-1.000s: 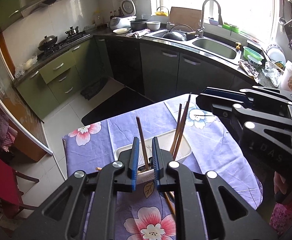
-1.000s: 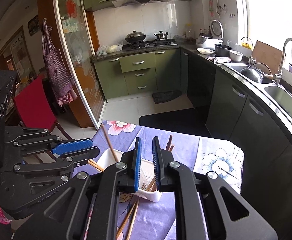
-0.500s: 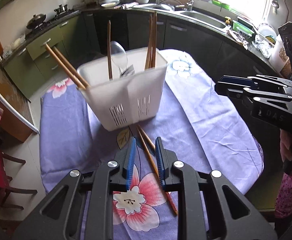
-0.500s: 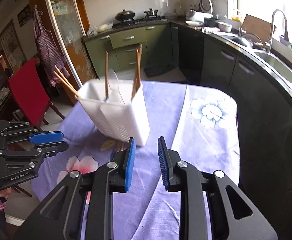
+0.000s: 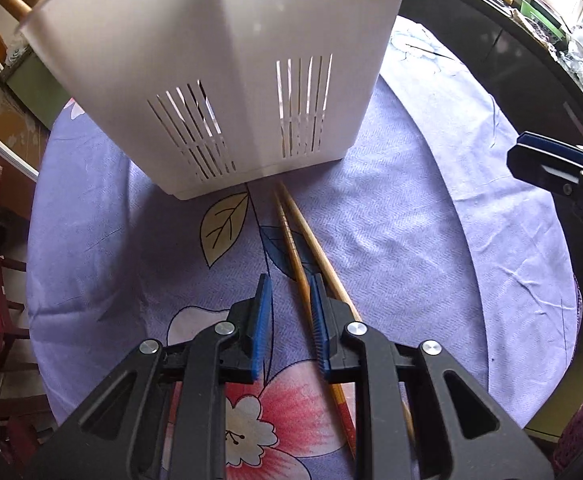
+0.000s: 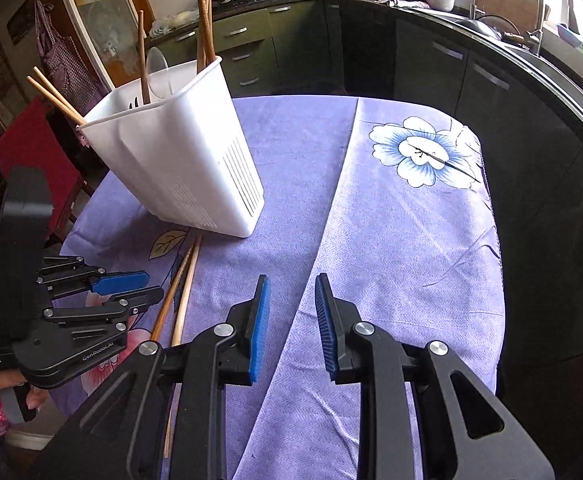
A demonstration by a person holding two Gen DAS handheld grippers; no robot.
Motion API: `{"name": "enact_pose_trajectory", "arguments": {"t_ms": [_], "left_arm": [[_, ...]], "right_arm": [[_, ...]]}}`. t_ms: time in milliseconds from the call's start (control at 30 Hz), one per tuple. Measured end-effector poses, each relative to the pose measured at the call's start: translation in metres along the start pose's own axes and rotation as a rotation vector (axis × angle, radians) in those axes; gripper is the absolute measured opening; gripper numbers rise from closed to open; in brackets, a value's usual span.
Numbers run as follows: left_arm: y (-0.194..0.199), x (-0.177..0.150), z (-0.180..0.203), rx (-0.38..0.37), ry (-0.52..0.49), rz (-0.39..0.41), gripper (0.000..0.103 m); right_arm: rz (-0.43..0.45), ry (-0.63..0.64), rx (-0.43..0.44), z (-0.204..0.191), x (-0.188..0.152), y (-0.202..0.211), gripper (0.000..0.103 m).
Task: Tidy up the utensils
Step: 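Grasp a wooden chopstick with the left gripper while the right gripper grasps the last one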
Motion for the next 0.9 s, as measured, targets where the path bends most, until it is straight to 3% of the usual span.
{"name": "enact_pose_trajectory", "arguments": {"t_ms": [300, 533, 900], "left_arm": [[-0.015, 0.004, 0.002, -0.003, 0.006, -0.032, 0.019], [-0.015, 0.006, 0.011, -0.004, -0.004, -0.034, 0.008], [0.015, -0.009, -0.009, -0.024, 0.032, 0.039, 0.006]], "right_arm": [[-0.011, -0.004, 0.016, -0.002, 0.002, -0.008, 0.023], [-0.015, -0.002, 0.02, -0.004, -0.001, -0.009, 0.023], [-0.044, 0.051, 0.032, -0.036, -0.01, -0.022, 0.023]]}}
Point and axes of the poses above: each gripper's, at about its wrist camera, not at the fingertips, and y roughly against the way its jaws point, z to its right, x to its top, the point moved 5 cm from there along -y, roughly the way its jaws point, and after that the axes turned 10 degrees about -y, right-handed, at the moved point
